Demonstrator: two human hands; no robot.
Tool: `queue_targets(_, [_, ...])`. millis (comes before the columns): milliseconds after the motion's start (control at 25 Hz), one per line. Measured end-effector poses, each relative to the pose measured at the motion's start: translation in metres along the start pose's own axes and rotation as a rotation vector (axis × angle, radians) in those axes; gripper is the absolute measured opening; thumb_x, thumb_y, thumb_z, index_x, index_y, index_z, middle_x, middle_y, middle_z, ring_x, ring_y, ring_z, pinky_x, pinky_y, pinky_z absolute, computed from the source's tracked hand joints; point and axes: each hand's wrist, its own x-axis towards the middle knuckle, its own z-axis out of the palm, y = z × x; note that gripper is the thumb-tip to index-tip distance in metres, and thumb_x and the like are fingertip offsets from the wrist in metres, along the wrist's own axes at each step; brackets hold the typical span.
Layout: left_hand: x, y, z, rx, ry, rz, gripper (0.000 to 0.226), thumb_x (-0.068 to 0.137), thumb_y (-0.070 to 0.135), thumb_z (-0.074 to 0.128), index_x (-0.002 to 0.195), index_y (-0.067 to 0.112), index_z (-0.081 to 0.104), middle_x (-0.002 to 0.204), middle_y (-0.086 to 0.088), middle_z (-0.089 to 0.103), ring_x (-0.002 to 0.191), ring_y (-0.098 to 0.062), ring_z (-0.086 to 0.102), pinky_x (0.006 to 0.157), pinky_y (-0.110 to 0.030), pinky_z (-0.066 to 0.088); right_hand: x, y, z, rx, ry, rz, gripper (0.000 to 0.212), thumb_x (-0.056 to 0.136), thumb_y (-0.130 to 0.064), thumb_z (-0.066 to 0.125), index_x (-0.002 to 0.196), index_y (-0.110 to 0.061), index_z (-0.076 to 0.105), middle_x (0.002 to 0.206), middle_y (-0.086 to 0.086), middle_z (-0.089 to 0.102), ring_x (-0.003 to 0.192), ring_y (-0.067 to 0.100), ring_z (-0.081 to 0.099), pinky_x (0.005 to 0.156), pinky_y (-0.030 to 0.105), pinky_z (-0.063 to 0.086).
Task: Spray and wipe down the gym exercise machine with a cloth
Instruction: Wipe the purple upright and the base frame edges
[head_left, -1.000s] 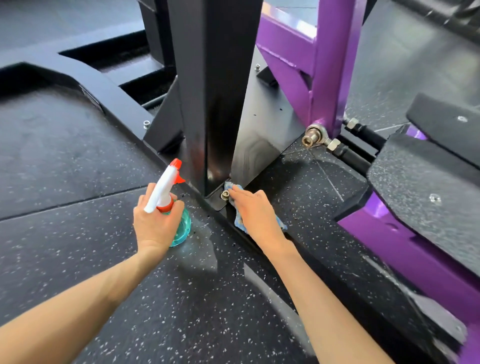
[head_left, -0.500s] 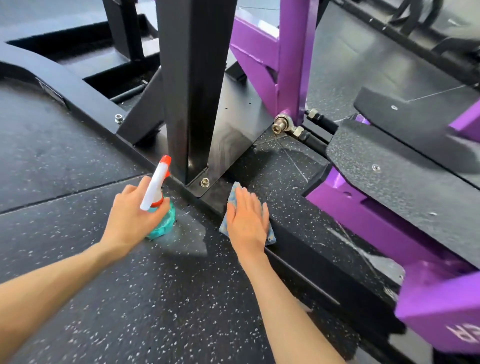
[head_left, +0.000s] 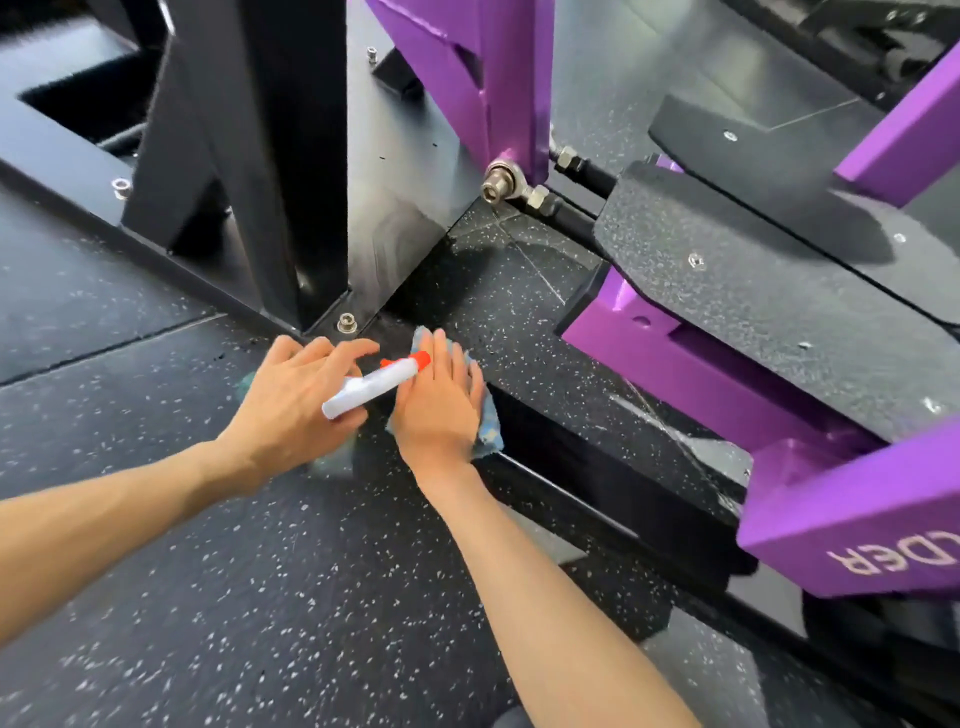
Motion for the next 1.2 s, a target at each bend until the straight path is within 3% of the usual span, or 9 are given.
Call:
queue_targets(40, [0.004, 0.001, -0.002, 0.017, -0.017, 0.032, 0.056, 0.069, 0.029, 0.046, 0.119, 0.006, 0.059, 0.073, 0.0, 0.068, 0.066, -0.028, 0.062, 0.069, -0.037, 0.035, 0.005, 0.001, 0.004, -0.013, -0.012, -0.029, 0.052, 0.1, -0.03, 0.025, 0.15, -0.017, 0.024, 0.155, 0.001, 0.027, 0.142, 0.017, 0.026, 0.117, 0.035, 0.012])
queue_targets(200, [0.018, 0.004, -0.016, 0.023, -0.101, 0.176, 0.063, 0.059, 0.016, 0.056, 0.122, 0.02, 0.059, 0.06, 0.006, 0.051, 0.051, -0.022, 0.049, 0.053, -0.033, 0.044, -0.039, 0.059, 0.001, -0.051, 0.078, -0.018, 0.049, 0.098, -0.03, 0.026, 0.142, -0.018, 0.044, 0.146, -0.001, 0.044, 0.134, 0.015, 0.042, 0.111, 0.035, 0.028])
queue_targets(360, [0.026, 0.026, -0.01, -0.054, -0.222, 0.258, 0.071, 0.058, 0.025, 0.059, 0.128, 0.031, 0.047, 0.088, 0.005, 0.056, 0.072, -0.01, 0.048, 0.055, -0.032, 0.047, -0.083, 0.135, -0.016, -0.179, 0.01, 0.03, 0.052, 0.095, -0.029, 0.027, 0.145, -0.016, 0.034, 0.146, -0.001, 0.044, 0.132, 0.015, 0.045, 0.106, 0.037, 0.04])
queue_targets(480, [0.044, 0.062, -0.013, -0.185, -0.275, 0.264, 0.07, 0.067, 0.019, 0.054, 0.136, 0.031, 0.047, 0.114, 0.009, 0.056, 0.086, -0.014, 0.055, 0.067, -0.031, 0.042, -0.088, 0.145, -0.033, -0.184, -0.095, 0.083, 0.063, 0.083, -0.02, 0.034, 0.145, -0.012, 0.025, 0.143, 0.005, 0.048, 0.128, 0.021, 0.05, 0.104, 0.033, 0.032])
queue_targets(600, [0.063, 0.117, -0.02, -0.366, -0.342, 0.057, 0.056, 0.076, 0.013, 0.064, 0.13, 0.027, 0.057, 0.111, 0.007, 0.069, 0.094, -0.022, 0.06, 0.083, -0.03, 0.033, -0.105, 0.163, -0.042, -0.096, -0.286, 0.073, 0.081, 0.087, -0.004, 0.049, 0.151, -0.012, 0.0, 0.159, 0.006, 0.01, 0.146, 0.024, 0.015, 0.116, 0.032, 0.016])
queue_targets(680, [0.072, 0.154, -0.018, -0.42, -0.345, -0.002, 0.049, 0.079, 0.015, 0.065, 0.127, 0.023, 0.059, 0.11, 0.003, 0.068, 0.095, -0.027, 0.061, 0.088, -0.032, 0.035, -0.118, 0.176, -0.045, -0.082, -0.298, 0.09, 0.081, 0.085, 0.001, 0.048, 0.151, -0.009, 0.002, 0.16, 0.005, 0.002, 0.147, 0.024, 0.006, 0.119, 0.028, 0.005])
queue_targets(760, [0.077, 0.182, -0.011, -0.361, -0.339, 0.005, 0.052, 0.082, 0.021, 0.06, 0.134, 0.023, 0.054, 0.112, 0.001, 0.065, 0.099, -0.029, 0.061, 0.088, -0.034, 0.037, -0.123, 0.18, -0.052, 0.023, -0.287, 0.118, 0.072, 0.088, 0.006, 0.04, 0.151, -0.007, 0.008, 0.159, 0.004, 0.004, 0.147, 0.024, 0.006, 0.116, 0.027, 0.004])
queue_targets(920, [0.086, 0.203, -0.005, -0.333, -0.326, -0.043, 0.058, 0.086, 0.023, 0.053, 0.143, 0.026, 0.044, 0.107, -0.001, 0.062, 0.096, -0.03, 0.06, 0.083, -0.035, 0.035, -0.12, 0.157, -0.061, 0.096, -0.187, 0.313, 0.07, 0.09, 0.009, 0.04, 0.152, -0.009, 0.01, 0.16, 0.003, 0.008, 0.146, 0.024, 0.011, 0.114, 0.033, 0.022])
queue_targets(1200, [0.079, 0.181, 0.019, -0.372, -0.287, -0.089, 0.063, 0.068, 0.036, 0.04, 0.129, 0.026, 0.054, 0.091, 0.002, 0.063, 0.087, -0.032, 0.057, 0.07, -0.033, 0.036, -0.103, 0.161, -0.036, -0.084, -0.134, 0.341, 0.073, 0.097, -0.017, 0.04, 0.151, -0.015, -0.008, 0.159, 0.002, -0.011, 0.147, 0.017, -0.006, 0.115, 0.034, 0.009])
